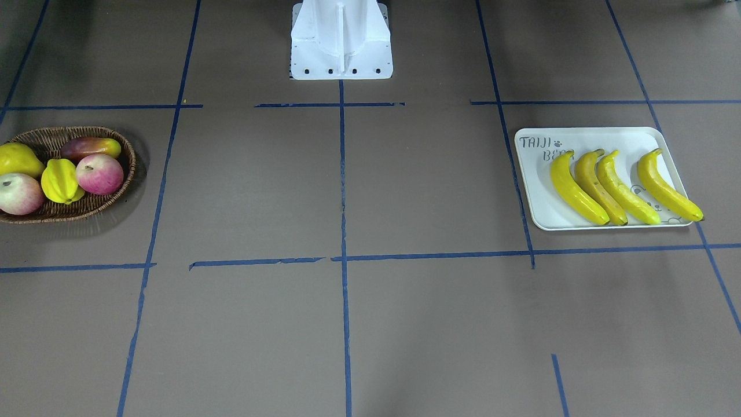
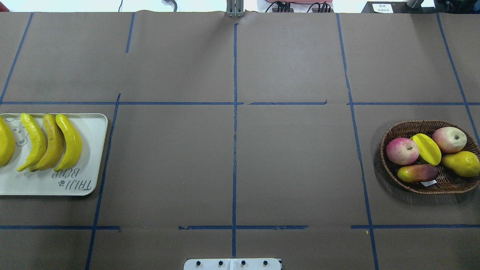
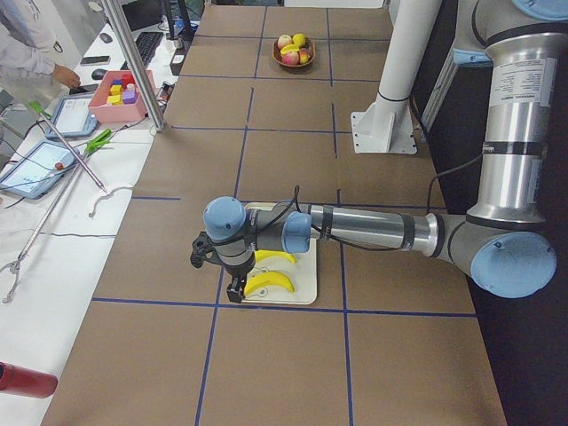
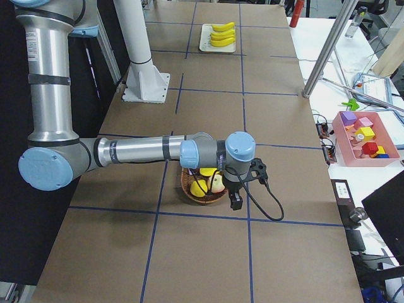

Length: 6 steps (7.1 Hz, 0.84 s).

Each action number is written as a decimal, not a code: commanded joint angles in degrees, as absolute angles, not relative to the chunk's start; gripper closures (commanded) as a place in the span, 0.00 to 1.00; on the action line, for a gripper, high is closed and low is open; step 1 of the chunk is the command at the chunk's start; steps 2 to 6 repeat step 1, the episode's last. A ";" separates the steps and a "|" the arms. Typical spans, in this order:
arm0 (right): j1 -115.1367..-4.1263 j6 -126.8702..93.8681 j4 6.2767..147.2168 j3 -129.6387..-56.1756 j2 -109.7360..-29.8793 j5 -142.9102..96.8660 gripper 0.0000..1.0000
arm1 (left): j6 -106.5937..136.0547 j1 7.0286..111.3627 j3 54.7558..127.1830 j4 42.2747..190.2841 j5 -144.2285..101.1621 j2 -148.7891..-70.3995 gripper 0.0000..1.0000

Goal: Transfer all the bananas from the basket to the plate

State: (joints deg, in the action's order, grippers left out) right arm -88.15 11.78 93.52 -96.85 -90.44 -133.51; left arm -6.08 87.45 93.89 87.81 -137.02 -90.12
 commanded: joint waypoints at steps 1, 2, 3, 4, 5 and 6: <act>-88.15 11.78 93.52 -96.94 -90.44 -133.51 0.00 | -6.06 87.45 93.43 87.80 -137.02 -90.17 0.00; -88.15 11.78 93.52 -96.94 -90.44 -133.51 0.00 | -6.06 87.45 93.43 87.80 -137.02 -90.17 0.00; -88.15 11.78 93.52 -96.94 -90.44 -133.51 0.00 | -6.06 87.45 93.43 87.80 -137.02 -90.17 0.00; -88.15 11.78 93.52 -96.94 -90.44 -133.51 0.00 | -6.06 87.45 93.43 87.80 -137.02 -90.17 0.00; -88.15 11.78 93.52 -96.94 -90.44 -133.51 0.00 | -6.06 87.45 93.43 87.80 -137.02 -90.17 0.00; -88.15 11.78 93.52 -96.94 -90.44 -133.51 0.00 | -6.06 87.45 93.43 87.80 -137.02 -90.17 0.00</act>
